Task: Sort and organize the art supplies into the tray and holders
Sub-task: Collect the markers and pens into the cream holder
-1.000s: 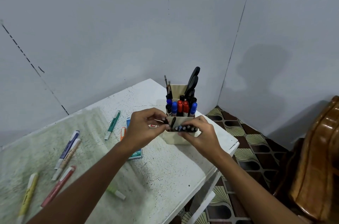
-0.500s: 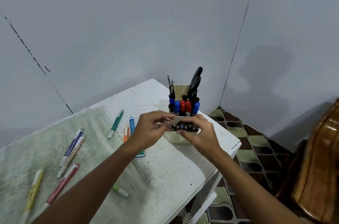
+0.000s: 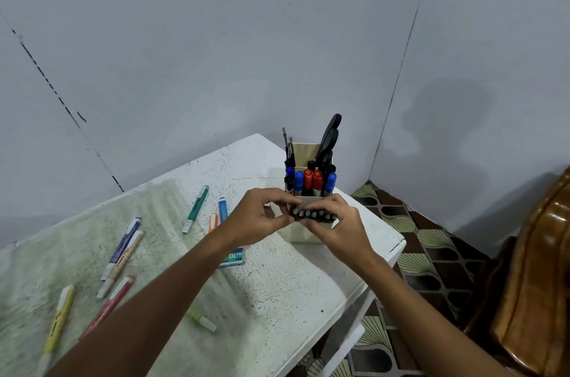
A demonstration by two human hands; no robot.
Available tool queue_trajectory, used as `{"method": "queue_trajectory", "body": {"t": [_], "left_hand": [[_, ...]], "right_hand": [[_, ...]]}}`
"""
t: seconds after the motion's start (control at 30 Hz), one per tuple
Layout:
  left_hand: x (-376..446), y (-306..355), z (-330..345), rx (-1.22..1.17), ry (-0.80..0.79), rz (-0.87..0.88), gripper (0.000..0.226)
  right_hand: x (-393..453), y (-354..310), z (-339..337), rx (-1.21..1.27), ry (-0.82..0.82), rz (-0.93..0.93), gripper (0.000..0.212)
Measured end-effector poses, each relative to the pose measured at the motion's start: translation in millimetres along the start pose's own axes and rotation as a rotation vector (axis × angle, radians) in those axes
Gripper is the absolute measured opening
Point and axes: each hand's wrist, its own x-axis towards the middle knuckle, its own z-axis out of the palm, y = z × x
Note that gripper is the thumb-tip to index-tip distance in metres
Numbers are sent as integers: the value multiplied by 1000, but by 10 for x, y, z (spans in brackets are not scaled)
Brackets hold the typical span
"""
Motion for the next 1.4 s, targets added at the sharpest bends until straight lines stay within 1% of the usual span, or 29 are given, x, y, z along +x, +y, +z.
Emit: {"method": "queue_trajectory", "body": {"t": [0.1,0.17,0.23,0.3,0.4,0.53,0.6,0.7,0.83,0.93,1.0,1.17,1.23,1.3,1.4], "left_hand": [[-4,-31,-9,10,47,-9,25],[-16,-59,-4,6,70,-16,23],[-30,-75,9,8,86,-23,29],[-38,-80,37,23,101,-15,38],[-26,-95,83,64,101,70,42],[7,-147,109,115,125,140,34],[14,-164,97,136,138,169,30],[7,-196,73,214,152,267,27],[11,-244,52,306,140,348,26],[12,-250,67,317,137,351,29],[1,-264,82,270,157,323,34],[-3,-310,117,244,173,295,27],[-5,-314,131,231,187,286,28],[-10,-317,145,207,187,282,31],[-14,-330,168,183,180,266,27]], "right_hand": [[-8,17,-31,-1,-26,13,38],[-23,37,-62,-20,-22,27,43],[-42,55,-94,-37,-11,29,45],[-57,85,-132,-63,1,34,41],[-50,125,-165,-103,1,59,33],[9,136,-172,-162,-16,30,27],[34,137,-172,-195,-27,-14,26],[47,139,-176,-203,-46,-62,26],[46,159,-182,-231,-73,-34,28],[49,166,-194,-244,-94,-8,34],[45,174,-207,-235,-94,3,38],[45,236,-212,-257,-61,-44,34],[42,244,-204,-257,-53,-56,34],[40,246,-200,-245,-57,-56,34],[44,245,-191,-241,-51,-30,31]]}}
